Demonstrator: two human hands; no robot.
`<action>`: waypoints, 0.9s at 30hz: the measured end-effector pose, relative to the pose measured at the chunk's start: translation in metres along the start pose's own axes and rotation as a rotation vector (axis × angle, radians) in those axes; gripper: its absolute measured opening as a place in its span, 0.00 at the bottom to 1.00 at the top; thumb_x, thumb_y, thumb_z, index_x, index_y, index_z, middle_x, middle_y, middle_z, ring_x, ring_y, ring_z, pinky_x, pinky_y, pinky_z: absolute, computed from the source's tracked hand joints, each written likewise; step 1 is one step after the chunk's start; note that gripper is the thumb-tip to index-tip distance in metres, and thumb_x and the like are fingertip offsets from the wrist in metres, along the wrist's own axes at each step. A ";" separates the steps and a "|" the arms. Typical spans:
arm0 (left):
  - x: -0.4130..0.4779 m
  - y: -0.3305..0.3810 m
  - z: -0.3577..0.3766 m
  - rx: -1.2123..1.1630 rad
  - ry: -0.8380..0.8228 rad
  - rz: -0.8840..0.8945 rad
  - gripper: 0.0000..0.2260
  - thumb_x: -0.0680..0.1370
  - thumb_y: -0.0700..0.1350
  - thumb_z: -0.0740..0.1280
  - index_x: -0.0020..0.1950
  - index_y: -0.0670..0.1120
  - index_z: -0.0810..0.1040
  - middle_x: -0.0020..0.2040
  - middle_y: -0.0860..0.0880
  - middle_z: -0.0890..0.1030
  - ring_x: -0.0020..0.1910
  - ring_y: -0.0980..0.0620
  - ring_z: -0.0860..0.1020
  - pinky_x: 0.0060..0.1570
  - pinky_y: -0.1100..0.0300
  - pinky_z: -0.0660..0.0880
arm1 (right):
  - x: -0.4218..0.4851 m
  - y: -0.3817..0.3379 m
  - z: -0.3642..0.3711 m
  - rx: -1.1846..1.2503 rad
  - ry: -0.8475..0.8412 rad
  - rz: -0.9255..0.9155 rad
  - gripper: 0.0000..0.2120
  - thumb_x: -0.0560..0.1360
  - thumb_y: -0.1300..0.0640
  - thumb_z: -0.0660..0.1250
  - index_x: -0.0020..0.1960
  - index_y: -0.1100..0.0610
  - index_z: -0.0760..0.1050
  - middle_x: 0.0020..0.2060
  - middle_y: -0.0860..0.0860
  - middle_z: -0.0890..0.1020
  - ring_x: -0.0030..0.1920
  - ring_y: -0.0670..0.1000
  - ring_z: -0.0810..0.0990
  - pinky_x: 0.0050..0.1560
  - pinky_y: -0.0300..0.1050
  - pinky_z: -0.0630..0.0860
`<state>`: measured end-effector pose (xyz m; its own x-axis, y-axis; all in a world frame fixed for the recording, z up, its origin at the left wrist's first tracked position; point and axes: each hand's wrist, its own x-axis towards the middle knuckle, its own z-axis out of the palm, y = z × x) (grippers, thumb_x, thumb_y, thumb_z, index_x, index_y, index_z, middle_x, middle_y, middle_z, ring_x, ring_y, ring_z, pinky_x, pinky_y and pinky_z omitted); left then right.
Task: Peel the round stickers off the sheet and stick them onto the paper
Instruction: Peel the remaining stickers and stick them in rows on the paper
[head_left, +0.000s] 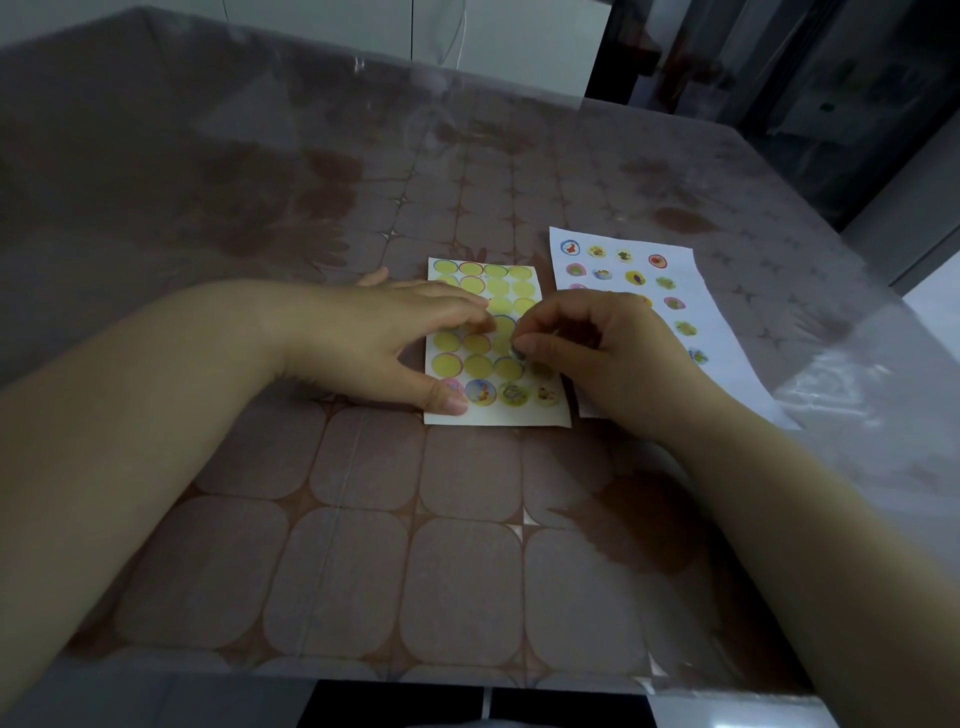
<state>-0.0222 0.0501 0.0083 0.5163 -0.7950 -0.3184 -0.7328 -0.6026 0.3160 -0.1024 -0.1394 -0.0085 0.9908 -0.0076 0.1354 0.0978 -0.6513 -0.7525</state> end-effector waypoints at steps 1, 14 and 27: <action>0.001 -0.001 0.000 0.004 0.003 0.001 0.37 0.65 0.67 0.57 0.73 0.60 0.54 0.74 0.65 0.51 0.72 0.67 0.48 0.74 0.50 0.40 | 0.000 -0.001 0.000 0.003 0.005 0.003 0.04 0.73 0.58 0.67 0.42 0.52 0.80 0.33 0.42 0.81 0.34 0.43 0.76 0.34 0.28 0.71; 0.032 -0.040 0.024 0.115 0.210 0.122 0.33 0.68 0.72 0.60 0.69 0.73 0.49 0.73 0.68 0.54 0.73 0.65 0.51 0.73 0.43 0.49 | -0.034 0.028 -0.086 -0.263 0.068 0.362 0.05 0.71 0.51 0.69 0.37 0.49 0.81 0.41 0.50 0.82 0.43 0.52 0.78 0.42 0.44 0.70; 0.047 -0.054 0.033 0.157 0.234 0.112 0.35 0.66 0.75 0.58 0.68 0.74 0.47 0.72 0.71 0.52 0.73 0.65 0.51 0.72 0.43 0.52 | -0.031 0.043 -0.071 -0.226 0.193 0.349 0.03 0.66 0.52 0.74 0.36 0.51 0.82 0.29 0.43 0.77 0.25 0.33 0.71 0.23 0.23 0.63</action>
<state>0.0274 0.0475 -0.0534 0.5034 -0.8613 -0.0689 -0.8411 -0.5067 0.1895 -0.1359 -0.2211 0.0006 0.9232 -0.3829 0.0328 -0.2825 -0.7341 -0.6175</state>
